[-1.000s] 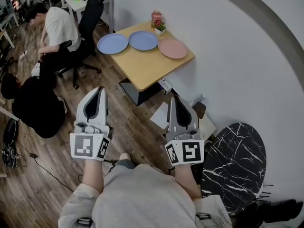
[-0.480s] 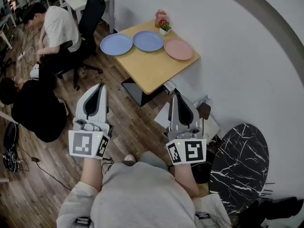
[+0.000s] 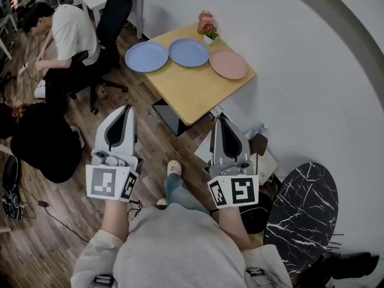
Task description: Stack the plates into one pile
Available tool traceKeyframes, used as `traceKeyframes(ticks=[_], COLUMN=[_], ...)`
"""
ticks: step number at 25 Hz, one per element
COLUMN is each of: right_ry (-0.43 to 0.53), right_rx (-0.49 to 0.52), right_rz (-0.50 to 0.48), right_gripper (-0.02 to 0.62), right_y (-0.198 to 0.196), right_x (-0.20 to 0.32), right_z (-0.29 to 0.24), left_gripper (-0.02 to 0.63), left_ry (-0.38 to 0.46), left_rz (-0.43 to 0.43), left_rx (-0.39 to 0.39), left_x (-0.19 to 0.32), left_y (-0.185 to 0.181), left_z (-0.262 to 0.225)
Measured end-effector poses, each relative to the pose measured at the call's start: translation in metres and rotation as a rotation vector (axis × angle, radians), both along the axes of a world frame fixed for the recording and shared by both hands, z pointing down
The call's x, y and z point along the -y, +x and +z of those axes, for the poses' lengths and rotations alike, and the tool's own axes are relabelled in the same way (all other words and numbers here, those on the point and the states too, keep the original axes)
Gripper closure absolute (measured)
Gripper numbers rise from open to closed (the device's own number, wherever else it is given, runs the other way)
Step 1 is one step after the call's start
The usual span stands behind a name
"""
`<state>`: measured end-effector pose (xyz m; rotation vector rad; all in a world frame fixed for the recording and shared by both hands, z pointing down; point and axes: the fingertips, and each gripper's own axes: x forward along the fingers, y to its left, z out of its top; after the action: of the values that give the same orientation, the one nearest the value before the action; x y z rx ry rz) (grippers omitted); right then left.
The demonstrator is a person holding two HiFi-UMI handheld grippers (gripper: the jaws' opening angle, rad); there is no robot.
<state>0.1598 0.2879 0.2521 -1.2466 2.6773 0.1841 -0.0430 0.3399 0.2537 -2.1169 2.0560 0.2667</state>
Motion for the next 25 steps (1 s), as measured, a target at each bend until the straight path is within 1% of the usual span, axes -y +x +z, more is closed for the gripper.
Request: traceKeyframes(ticks=[4, 12, 15, 18, 21, 25], right_ry=[-0.001, 0.035, 0.095, 0.155, 0.167, 0.152], right_rx=[0.004, 0.026, 0.051, 0.051, 0.053, 0.038], right_rz=[-0.024, -0.058, -0.084, -0.097, -0.094, -0.071], right_gripper=[0.592, 0.592, 0.592, 0.592, 0.592, 0.592], right_y=[-0.020, -0.051, -0.056, -0.061, -0.065, -0.069], right_x=[0.036, 0.111, 0.131, 0.153, 0.179, 0.213], right_z=[0.000, -0.018, -0.030, -0.040, -0.044, -0.044], left_gripper=[0.546, 0.546, 0.546, 0.546, 0.546, 0.546], left_ry=[-0.002, 0.012, 0.017, 0.026, 0.042, 0.073], left_rz=[-0.025, -0.056, -0.060, -0.065, -0.072, -0.080], left_rx=[0.005, 0.000, 0.000, 0.006, 0.019, 0.032], left_x=[0.030, 0.102, 0.130, 0.158, 0.180, 0.203], left_y=[-0.019, -0.050, -0.055, -0.058, -0.061, -0.066], left_z=[0.000, -0.011, -0.014, -0.018, -0.024, -0.032])
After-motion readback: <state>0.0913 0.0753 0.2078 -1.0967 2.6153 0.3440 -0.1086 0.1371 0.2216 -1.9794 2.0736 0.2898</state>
